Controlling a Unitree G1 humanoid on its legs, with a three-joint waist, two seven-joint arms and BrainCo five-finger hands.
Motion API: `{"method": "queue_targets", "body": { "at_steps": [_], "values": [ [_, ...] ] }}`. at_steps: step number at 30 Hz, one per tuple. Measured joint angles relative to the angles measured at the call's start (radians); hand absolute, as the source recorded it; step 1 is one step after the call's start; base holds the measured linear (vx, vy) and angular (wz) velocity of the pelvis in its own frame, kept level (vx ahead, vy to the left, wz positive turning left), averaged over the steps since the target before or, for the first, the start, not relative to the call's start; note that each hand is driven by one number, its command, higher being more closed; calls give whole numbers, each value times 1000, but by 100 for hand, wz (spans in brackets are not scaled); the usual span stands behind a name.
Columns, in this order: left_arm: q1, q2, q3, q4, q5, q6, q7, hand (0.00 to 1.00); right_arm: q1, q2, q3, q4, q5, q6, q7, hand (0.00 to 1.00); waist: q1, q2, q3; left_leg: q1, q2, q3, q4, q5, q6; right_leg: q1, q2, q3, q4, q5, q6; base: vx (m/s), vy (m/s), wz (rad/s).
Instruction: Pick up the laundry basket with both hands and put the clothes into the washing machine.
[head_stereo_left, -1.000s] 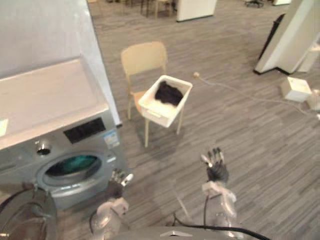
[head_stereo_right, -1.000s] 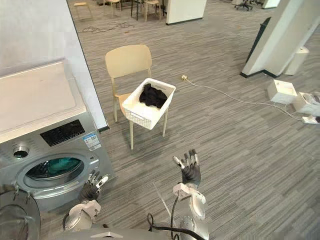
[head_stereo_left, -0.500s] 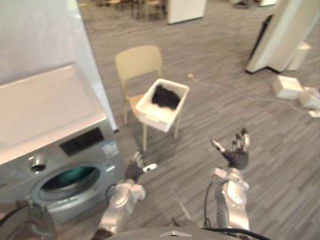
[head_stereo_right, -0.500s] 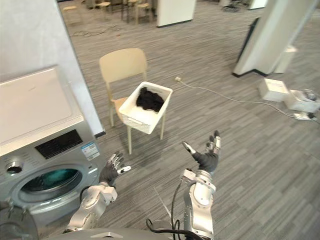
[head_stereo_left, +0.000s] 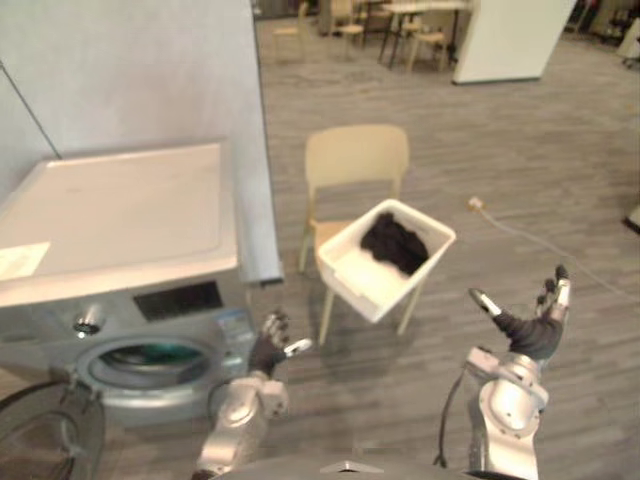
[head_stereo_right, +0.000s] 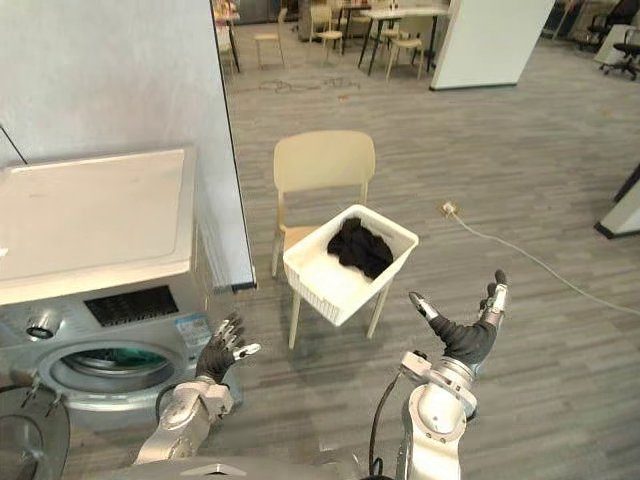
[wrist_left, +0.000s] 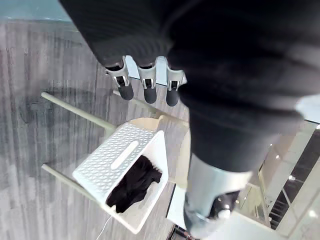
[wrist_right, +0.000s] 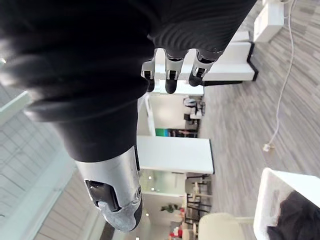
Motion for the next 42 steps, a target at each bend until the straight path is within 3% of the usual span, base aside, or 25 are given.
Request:
{"method": "queue_targets", "body": {
  "at_steps": [1,3,5,7,8,10,11,12,13,14,16,19,24,28,29,30,34,35,42],
  "values": [
    [18,-4,24,-15,0,7,8,0,0,-1,-4,0,0,0,0,0,7,3,2,-23,23,10,102,35,17,39,0,7,-33,1,-8,241,-135,-32],
    [39,-4,27,-38,0,10,16,0,5,2,-10,6,1,3,-2,0,11,12,8,-78,4,15,236,-17,8,59,-1,31,-64,7,-14,196,-20,-40],
    [44,-4,33,-38,0,18,17,0,4,2,-6,10,1,7,1,0,26,20,18,-98,-93,8,139,-57,-14,59,-5,68,-77,14,-5,195,91,-43],
    [44,-7,41,-39,0,20,16,0,4,1,1,21,1,7,2,0,26,22,32,-66,-131,9,28,-42,-13,59,-5,79,-70,14,-1,137,119,-21],
    [53,-5,77,-44,0,21,18,0,13,1,25,37,2,16,12,0,23,-6,40,-46,-175,15,-16,-20,-42,77,-31,80,-133,24,-6,106,89,-9],
    [52,-9,96,-77,0,21,17,0,14,4,46,18,2,19,12,0,24,-21,65,-66,-175,22,11,-2,-49,110,-52,77,-185,38,13,97,106,9],
    [57,-7,99,-96,0,21,17,0,14,4,51,-2,2,20,11,0,32,-25,87,-72,-180,26,-22,-118,-52,116,-61,74,-203,54,23,84,137,10],
    [61,-6,81,-105,0,21,16,0,9,3,49,-3,2,19,10,0,32,-11,78,-55,-185,24,-175,-156,-56,98,-60,72,-199,55,42,62,177,6],
    [66,-12,54,-110,-1,21,15,0,4,1,51,0,2,22,9,0,36,24,67,-1,-190,2,-371,-178,-92,73,-48,75,-188,34,62,22,159,2],
    [65,-8,49,-108,-1,23,15,0,2,1,62,11,2,26,8,0,34,25,64,18,-207,14,-406,-209,-89,68,-54,79,-185,27,63,50,189,-4],
    [68,-9,44,-110,-1,27,17,0,18,4,104,-1,1,34,8,0,35,-6,75,40,-255,34,-429,-204,-72,68,-96,90,-183,25,75,75,143,-9],
    [87,-8,19,-96,2,42,15,0,14,3,105,11,1,34,12,0,36,-36,72,74,-282,78,-434,-217,-50,30,-130,140,-104,1,92,86,116,-33],
    [74,2,46,-72,30,47,16,0,-54,-4,96,137,3,20,55,0,28,-28,58,113,-277,190,-489,-215,-51,-107,-147,134,-20,43,95,-7,38,-91],
    [27,-2,53,-72,30,35,13,0,-19,-2,51,161,89,7,94,0,4,-6,37,113,-294,192,-538,-204,-43,-67,-142,129,-179,117,114,-13,44,-29],
    [23,-9,51,-73,29,26,10,0,1,0,54,162,128,-9,111,0,5,8,20,119,-298,208,-571,-188,-39,-37,-141,129,-273,176,113,-4,53,-28],
    [21,-9,52,-73,29,23,7,0,7,1,59,165,153,-14,117,0,6,9,20,122,-301,212,-578,-183,-37,-26,-141,129,-302,195,114,-8,50,-26],
    [25,-9,56,-71,15,22,6,0,41,7,70,218,260,-22,156,0,11,-1,17,129,-306,198,-592,-170,-36,20,-141,102,-376,230,116,-30,0,6],
    [32,10,45,-25,-2,22,-7,0,40,8,118,281,296,-41,196,0,30,-47,-3,121,-331,135,-657,-103,-43,19,-139,49,-369,228,109,-7,-6,6],
    [32,11,45,-30,-2,22,-10,0,40,7,119,293,329,-45,207,0,25,-50,-24,83,-339,129,-712,-78,-42,-44,-147,26,-347,214,88,-9,-7,5]
  ]
}}
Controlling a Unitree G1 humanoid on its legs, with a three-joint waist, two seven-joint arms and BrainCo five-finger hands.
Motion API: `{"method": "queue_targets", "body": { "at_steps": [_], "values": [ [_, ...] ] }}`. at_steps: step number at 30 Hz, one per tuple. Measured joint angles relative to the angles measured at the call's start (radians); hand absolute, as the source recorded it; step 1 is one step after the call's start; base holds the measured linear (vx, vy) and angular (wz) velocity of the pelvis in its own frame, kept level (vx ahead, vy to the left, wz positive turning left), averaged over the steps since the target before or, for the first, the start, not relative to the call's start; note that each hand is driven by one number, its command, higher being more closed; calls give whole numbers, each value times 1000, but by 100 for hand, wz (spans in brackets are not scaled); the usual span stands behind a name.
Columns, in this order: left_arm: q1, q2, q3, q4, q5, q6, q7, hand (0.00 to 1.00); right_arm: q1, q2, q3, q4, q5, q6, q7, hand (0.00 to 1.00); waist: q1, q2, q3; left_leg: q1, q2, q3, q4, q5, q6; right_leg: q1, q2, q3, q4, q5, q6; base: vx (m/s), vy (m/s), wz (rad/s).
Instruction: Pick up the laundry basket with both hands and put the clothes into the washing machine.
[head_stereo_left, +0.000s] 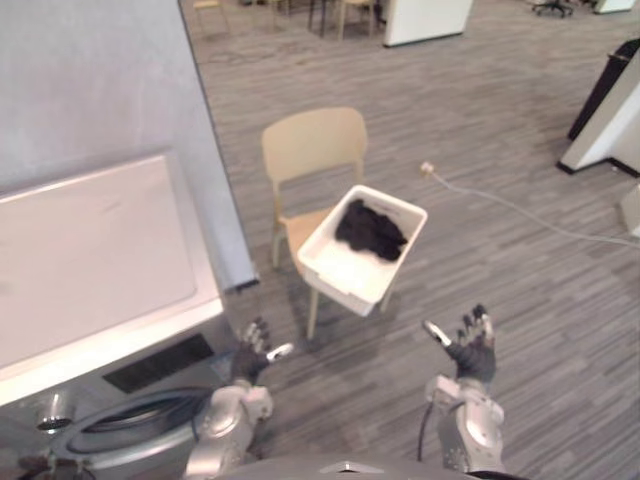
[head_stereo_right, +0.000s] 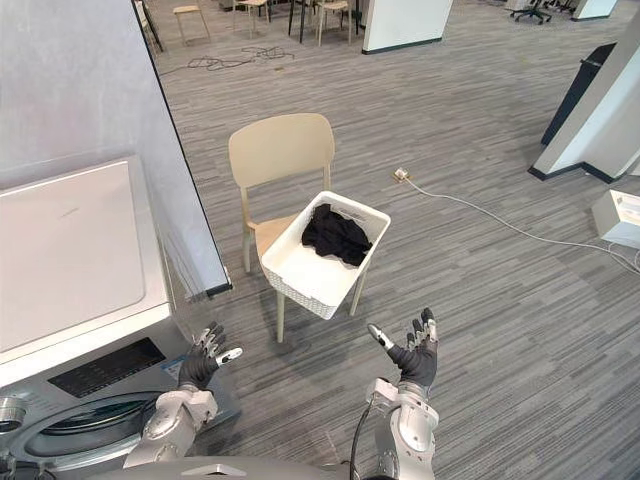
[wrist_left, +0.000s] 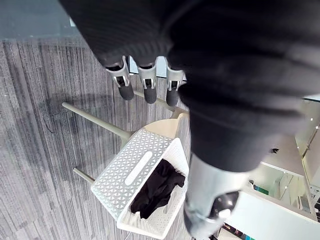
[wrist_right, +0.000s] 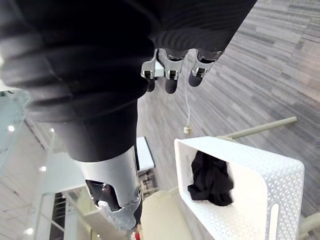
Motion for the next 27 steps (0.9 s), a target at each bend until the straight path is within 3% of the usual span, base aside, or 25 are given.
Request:
{"method": "queue_targets", "body": {
  "at_steps": [6,9,12,13,14,15,17,20,22,23,24,25,26,27],
  "values": [
    [6,0,2,-1,2,7,-20,0,-16,-6,17,133,132,-6,76,0,-7,-9,2,4,11,58,-107,64,-20,-87,17,-48,41,26,-17,17,-44,-21],
    [-18,3,15,5,2,12,-26,0,-37,-8,17,151,195,-14,112,0,-29,2,24,23,50,159,-123,64,-31,-154,47,-48,69,85,-59,13,-24,-97],
    [-87,29,21,24,3,16,-25,0,-62,-9,12,162,232,-25,125,0,-47,-13,85,26,76,241,-83,43,-22,-184,65,3,58,140,-56,-74,10,-88],
    [-118,35,36,57,3,20,-24,0,-62,-10,5,180,248,-26,125,0,-54,2,110,20,113,271,-56,38,-13,-185,81,6,44,168,-54,-98,-5,-51],
    [-135,34,67,63,3,21,-22,0,-57,-17,6,190,265,-26,125,0,-57,7,117,20,137,299,-31,33,-8,-199,62,-34,125,114,-91,-66,-10,-60],
    [-142,36,102,62,2,20,-16,0,-57,-17,7,191,264,-26,125,0,-56,7,117,20,161,323,-4,33,-8,-197,19,-68,207,60,-98,-5,-41,-50],
    [-139,52,136,53,2,17,-12,0,-70,-19,10,192,262,-27,126,0,-45,7,117,-1,225,345,74,33,-8,-174,-49,-107,264,15,-92,22,-180,-46],
    [-114,78,171,44,-1,10,7,0,-123,-23,28,207,258,-29,124,0,-8,1,113,-14,342,405,180,26,-20,-146,-121,-233,278,5,-85,27,-320,-86],
    [-90,99,202,58,-22,10,17,0,-170,-26,84,235,213,-30,120,0,22,-28,100,28,448,469,246,22,-90,-87,-122,-344,214,64,-6,112,-516,-128],
    [-90,100,225,103,-33,9,22,0,-181,-34,125,238,186,-30,123,0,30,-28,97,65,529,490,300,38,-127,-41,-50,-340,166,-5,71,178,-616,-119],
    [-86,71,232,150,-38,17,28,0,-186,-66,144,241,176,-30,124,0,28,47,100,84,634,486,329,76,-94,-34,38,-332,179,-16,20,222,-671,-117],
    [-62,52,232,161,-38,23,28,0,-178,-80,160,241,144,-30,125,0,19,58,97,99,705,494,377,187,59,-12,94,-307,183,-54,-20,180,-512,-85],
    [-50,41,232,162,-38,24,27,0,-163,-84,168,240,134,-30,126,0,22,57,97,96,736,490,411,247,135,5,110,-293,179,-66,-38,218,-436,-80],
    [-24,21,212,164,-39,24,25,0,-142,-107,173,236,114,-30,126,0,26,43,103,73,746,426,532,229,155,42,135,-259,153,-79,-60,231,-418,-73]
  ]
}}
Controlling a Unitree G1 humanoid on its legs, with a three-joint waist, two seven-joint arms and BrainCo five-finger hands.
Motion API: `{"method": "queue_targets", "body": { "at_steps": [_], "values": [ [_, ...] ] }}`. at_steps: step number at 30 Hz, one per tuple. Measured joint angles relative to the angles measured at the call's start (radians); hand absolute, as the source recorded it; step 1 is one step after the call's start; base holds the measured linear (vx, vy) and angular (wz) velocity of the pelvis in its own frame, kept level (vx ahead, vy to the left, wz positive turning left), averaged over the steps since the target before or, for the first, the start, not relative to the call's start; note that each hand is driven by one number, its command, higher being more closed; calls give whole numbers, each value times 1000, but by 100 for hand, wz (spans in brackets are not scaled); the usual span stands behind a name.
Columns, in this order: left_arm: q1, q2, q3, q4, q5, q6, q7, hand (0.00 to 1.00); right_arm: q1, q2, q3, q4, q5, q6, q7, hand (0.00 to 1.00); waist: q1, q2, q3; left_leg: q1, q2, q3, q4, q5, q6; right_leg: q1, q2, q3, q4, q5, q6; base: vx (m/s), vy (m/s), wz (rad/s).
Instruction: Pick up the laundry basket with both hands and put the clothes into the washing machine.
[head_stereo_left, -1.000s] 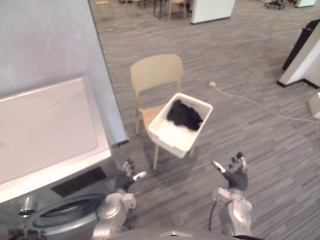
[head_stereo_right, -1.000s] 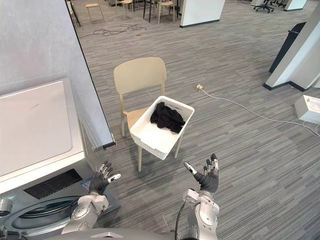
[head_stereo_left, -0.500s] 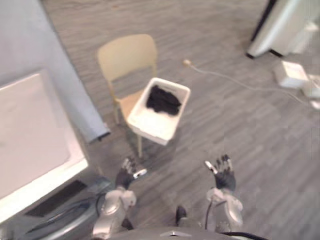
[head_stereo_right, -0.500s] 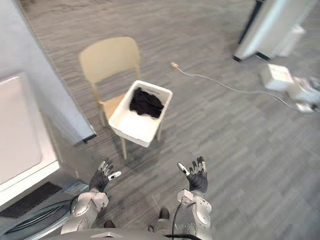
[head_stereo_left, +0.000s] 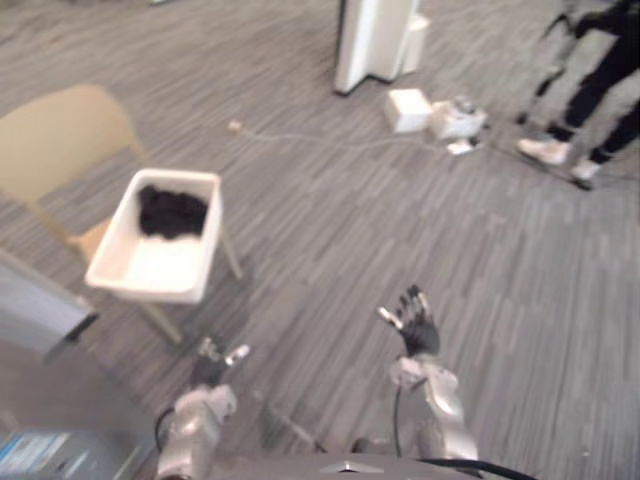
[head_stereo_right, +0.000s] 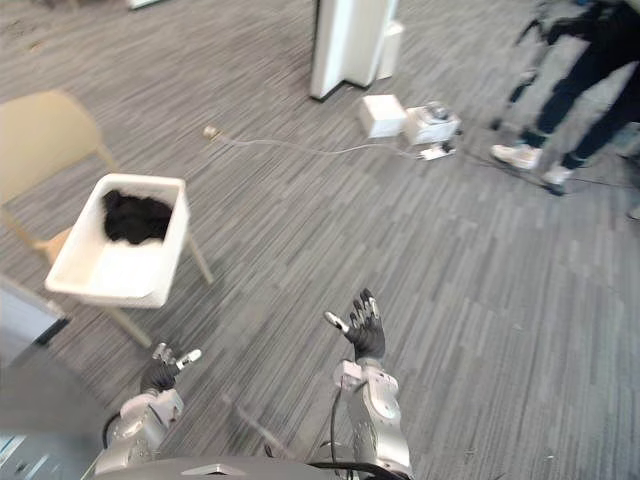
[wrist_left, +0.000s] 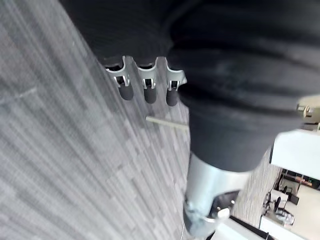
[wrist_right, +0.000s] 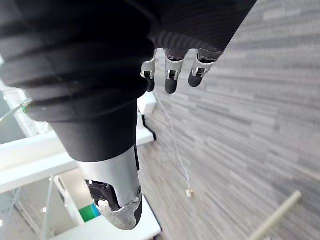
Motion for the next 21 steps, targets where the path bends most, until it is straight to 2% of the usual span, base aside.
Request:
{"method": "queue_targets", "body": {
  "at_steps": [1,2,3,4,5,6,7,8,9,10,11,12,13,14,15,16,17,18,19,20,21],
  "values": [
    [7,-14,-7,0,0,0,-6,0,7,-19,1,-12,-8,0,0,0,5,0,0,-45,-47,-111,91,-73,-26,23,7,24,-19,-8,-13,210,-373,-83],
    [15,-21,-6,-3,0,0,-7,0,6,-29,6,-24,-8,0,2,0,10,-1,1,-94,-120,-216,160,-147,-47,37,15,54,-29,-16,-27,188,-302,-85],
    [21,-21,-4,-10,1,0,-7,0,-2,-31,18,-24,-8,0,7,0,19,0,1,-132,-193,-296,209,-217,-74,56,23,81,-38,-27,-45,181,-208,-94],
    [29,-21,4,-14,1,-2,-6,0,-2,-29,40,-23,-8,1,16,0,36,1,0,-173,-265,-332,250,-276,-93,82,39,109,-53,-30,-51,234,-200,-91],
    [34,-17,3,-14,1,-2,-4,0,-3,-29,63,-23,-9,5,20,0,52,1,-1,-209,-307,-303,251,-314,-108,112,52,121,-73,-33,-55,208,-123,-65],
    [33,-17,1,-15,1,-2,-5,0,-4,-28,69,-23,-9,6,21,0,58,0,-1,-232,-327,-279,237,-325,-110,125,55,119,-86,-35,-55,207,-75,-25],
    [32,-18,-8,-27,4,-1,-10,0,-9,-30,71,-24,-19,12,20,0,62,-3,-7,-288,-377,-223,173,-335,-118,138,55,111,-113,-41,-52,205,-21,15],
    [31,-18,-19,-65,10,0,-19,0,-17,-33,65,-24,-53,17,18,0,62,-2,-14,-328,-437,-160,48,-327,-125,140,55,90,-132,-50,-48,214,3,31],
    [29,-19,-20,-85,22,0,-22,0,-21,-36,63,-24,-70,23,17,0,63,-1,-15,-342,-464,-120,-27,-320,-132,141,55,79,-138,-61,-49,312,54,46],
    [21,-20,-19,-104,36,-1,-27,0,-35,-47,64,-24,-106,40,17,0,66,1,-17,-363,-515,-55,-156,-293,-131,148,55,61,-143,-80,-41,364,84,39],
    [19,-21,-15,-112,50,-1,-28,0,-60,-57,68,-22,-142,57,16,0,75,11,-27,-367,-558,-42,-261,-244,-84,153,62,58,-143,-102,-26,398,98,29],
    [17,-19,-12,-110,54,0,-27,0,-70,-56,71,-16,-153,62,16,0,80,4,-31,-366,-569,-46,-265,-241,-31,157,59,60,-144,-111,-20,391,87,30],
    [12,-17,7,-113,64,2,-22,0,-112,-59,104,-13,-168,76,15,0,95,-34,-42,-375,-601,-50,-251,-274,-10,161,46,58,-148,-119,-28,333,64,24],
    [7,-20,17,-115,64,2,-19,0,-136,-69,129,-9,-172,76,16,0,103,-42,-42,-381,-599,-57,-228,-303,8,160,45,59,-131,-115,-20,407,129,33],
    [5,-30,45,-108,63,10,-18,0,-185,-82,171,35,-198,79,19,0,114,-42,-42,-375,-593,-84,-198,-341,56,132,31,68,-3,-127,1,423,223,38],
    [14,-32,46,-104,63,12,-18,0,-210,-81,193,67,-211,89,25,0,116,-42,-43,-342,-594,-103,-191,-358,44,73,3,75,217,-124,63,443,264,52],
    [19,-31,44,-104,63,13,-18,0,-211,-75,203,66,-226,96,27,0,115,-43,-43,-324,-597,-116,-190,-367,34,34,-14,92,334,-102,124,460,258,80],
    [24,-26,39,-103,64,14,-19,0,-208,-51,208,66,-249,98,43,0,108,-52,-49,-300,-613,-161,-194,-374,21,-36,-28,138,544,-60,205,427,179,91],
    [26,-13,39,-103,65,18,-18,0,-201,-28,208,66,-253,99,56,0,100,-62,-56,-283,-629,-188,-206,-373,21,-80,-35,150,647,-56,204,476,164,126],
    [31,2,37,-102,75,22,-18,0,-192,-9,207,66,-274,100,65,0,91,-78,-65,-248,-668,-227,-251,-364,15,-123,-59,146,722,-67,198,369,95,110],
    [33,5,37,-101,83,22,-17,0,-187,-6,206,66,-283,101,65,0,91,-82,-67,-224,-692,-246,-282,-356,12,-138,-72,145,726,-86,180,351,66,117]
  ]
}}
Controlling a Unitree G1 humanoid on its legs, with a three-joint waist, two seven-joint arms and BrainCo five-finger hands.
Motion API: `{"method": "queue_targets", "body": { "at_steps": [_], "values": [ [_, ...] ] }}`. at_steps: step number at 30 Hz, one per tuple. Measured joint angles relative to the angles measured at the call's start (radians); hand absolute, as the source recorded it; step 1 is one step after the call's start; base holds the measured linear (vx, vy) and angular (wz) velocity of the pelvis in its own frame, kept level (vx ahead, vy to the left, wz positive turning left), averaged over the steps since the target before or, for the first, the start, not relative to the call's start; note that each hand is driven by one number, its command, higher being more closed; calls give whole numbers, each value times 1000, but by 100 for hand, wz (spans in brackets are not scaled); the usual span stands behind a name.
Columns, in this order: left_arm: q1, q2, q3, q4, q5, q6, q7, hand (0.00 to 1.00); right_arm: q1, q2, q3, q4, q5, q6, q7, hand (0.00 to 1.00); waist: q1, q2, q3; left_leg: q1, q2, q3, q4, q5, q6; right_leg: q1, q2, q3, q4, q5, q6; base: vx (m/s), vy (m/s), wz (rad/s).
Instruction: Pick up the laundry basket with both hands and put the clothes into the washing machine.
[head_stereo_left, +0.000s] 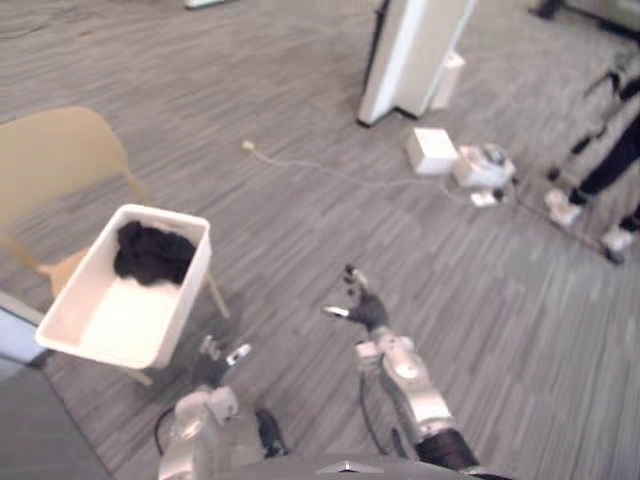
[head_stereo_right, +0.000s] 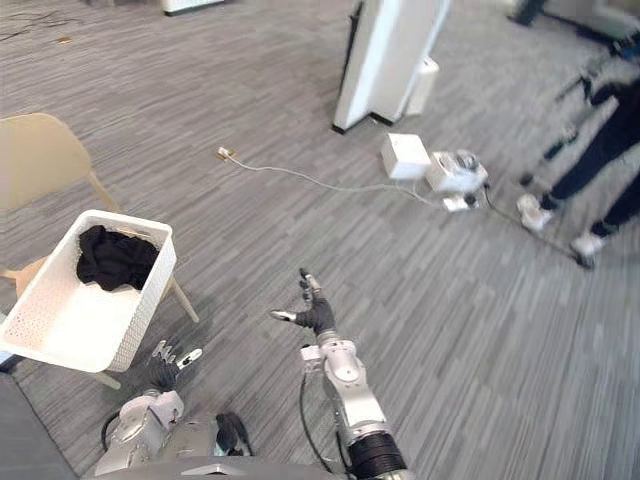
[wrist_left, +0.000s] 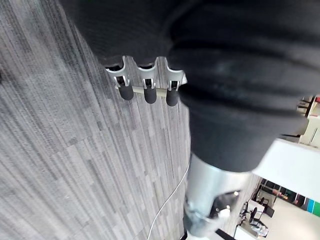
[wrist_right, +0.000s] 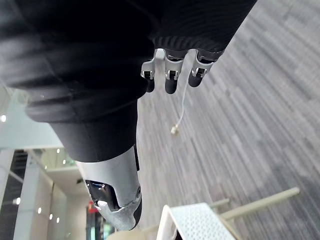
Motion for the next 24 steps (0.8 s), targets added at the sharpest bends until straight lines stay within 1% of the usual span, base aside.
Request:
{"method": "queue_targets", "body": {
  "at_steps": [1,2,3,4,5,6,7,8,9,10,11,12,13,14,15,16,17,18,19,20,21,22,23,24],
  "values": [
    [4,0,-5,0,8,0,1,0,6,-3,-8,0,-1,0,0,0,-4,-4,-5,47,-38,-34,-61,21,-8,-16,-15,-5,-38,-41,-62,312,18,117],
    [9,0,-17,-1,11,-1,2,0,16,-3,-27,-4,-1,-3,-2,0,-12,12,-12,66,-66,-86,-106,36,-16,-41,-26,-24,-121,-74,-128,289,-9,121],
    [8,1,-27,0,13,-1,2,0,21,-4,-39,-4,-1,-3,-4,0,-14,10,-18,74,-77,-114,-125,42,-21,-60,-27,-21,-167,-87,-153,239,-66,124],
    [7,3,-46,6,18,-2,-2,0,29,-4,-67,-4,0,-3,-6,0,-15,10,-19,86,-97,-168,-156,55,-32,-96,-28,8,-267,-97,-173,202,-112,132],
    [-3,3,-61,23,19,-3,-3,0,40,-5,-96,-7,-1,-3,-9,0,-24,14,-16,93,-117,-233,-182,68,-41,-128,-29,65,-382,-88,-174,192,-134,144],
    [-5,4,-68,29,21,-3,-3,0,45,-5,-111,-9,-6,-2,-13,0,-33,9,-18,94,-124,-266,-186,72,-46,-140,-30,105,-436,-73,-168,189,-176,165],
    [-9,8,-74,51,29,-3,-3,0,57,-7,-139,-12,-44,-2,-27,0,-38,14,-15,99,-139,-324,-187,77,-58,-156,-38,181,-526,-32,-150,208,-230,173],
    [-15,9,-76,78,30,-3,-1,0,64,-15,-155,-14,-95,5,-46,0,-40,5,-13,114,-155,-383,-183,80,-78,-150,-54,245,-597,18,-134,233,-323,171],
    [-14,12,-73,84,32,-4,0,0,67,-21,-156,-22,-134,11,-53,0,-40,-1,-12,115,-166,-415,-175,75,-87,-143,-63,266,-620,45,-125,234,-414,179],
    [-14,34,-72,90,38,-7,0,0,72,-27,-156,-51,-204,20,-62,0,-39,-32,-11,120,-193,-482,-149,59,-111,-127,-83,286,-631,97,-128,231,-504,196],
    [-21,49,-68,95,39,-10,3,0,75,-29,-159,-80,-248,20,-71,0,-42,-70,-8,103,-217,-554,-96,25,-142,-101,-91,292,-617,136,-75,197,-454,200],
    [-19,36,-64,95,39,-10,10,0,75,-45,-165,-89,-266,20,-74,0,-37,-54,-7,90,-201,-589,-69,12,-153,-87,-84,245,-599,111,-90,163,-400,168],
    [7,10,-53,69,39,-15,14,0,67,-74,-181,-105,-282,20,-75,0,-14,-14,-15,76,-164,-633,-50,1,-171,-59,-53,184,-610,93,-103,122,-308,137],
    [19,-9,-46,57,39,-15,16,0,64,-85,-215,-131,-285,19,-81,0,-5,10,-16,56,-145,-682,-47,-1,-181,-26,-39,107,-632,87,-113,135,-335,159],
    [21,-18,-38,51,38,-15,15,0,60,-85,-248,-136,-285,18,-86,0,-17,19,-15,37,-113,-682,-45,-2,-178,7,-33,31,-659,88,-123,98,-260,183],
    [19,-22,-30,51,38,-15,13,0,59,-85,-290,-136,-290,18,-87,0,-33,22,-14,10,-70,-637,-29,-3,-170,43,-31,-56,-686,98,-139,63,-183,175],
    [18,-22,-29,52,37,-15,10,0,61,-85,-317,-134,-299,19,-90,0,-39,22,-14,-4,-35,-583,-17,-2,-160,64,-29,-102,-697,100,-141,74,-111,185],
    [23,-22,-27,53,37,-14,10,0,62,-93,-360,-133,-315,19,-94,0,-40,21,-13,-15,35,-434,-7,8,-141,108,-24,-175,-717,100,-146,134,-85,167],
    [30,-20,-22,53,37,-14,10,0,59,-111,-388,-132,-315,18,-96,0,-37,21,-13,-7,88,-323,-15,69,-137,143,-20,-223,-727,101,-145,157,-56,146],
    [30,-20,-18,53,38,-13,9,0,55,-116,-400,-128,-316,18,-98,0,-35,18,-11,-4,96,-281,-20,96,-175,154,-23,-228,-730,102,-144,156,11,117],
    [29,-18,2,47,38,-12,9,0,46,-119,-423,-126,-317,20,-116,0,-34,13,-14,2,80,-260,-38,112,-176,167,-37,-233,-742,105,-140,122,81,82],
    [30,-15,20,36,38,-13,10,0,19,-118,-429,-124,-327,23,-128,0,-22,0,-9,-4,59,-273,-57,125,-175,165,-41,-235,-756,106,-137,106,92,69],
    [30,-8,35,27,38,-12,10,0,-10,-117,-431,-124,-342,24,-132,0,-21,-9,-2,-17,46,-277,-61,140,-164,163,-45,-237,-771,110,-133,58,68,34],
    [30,-2,46,22,38,-12,10,0,-30,-117,-437,-121,-349,24,-133,0,-21,-13,4,-27,41,-283,-63,146,-161,161,-45,-239,-783,114,-133,12,38,29]
  ]
}}
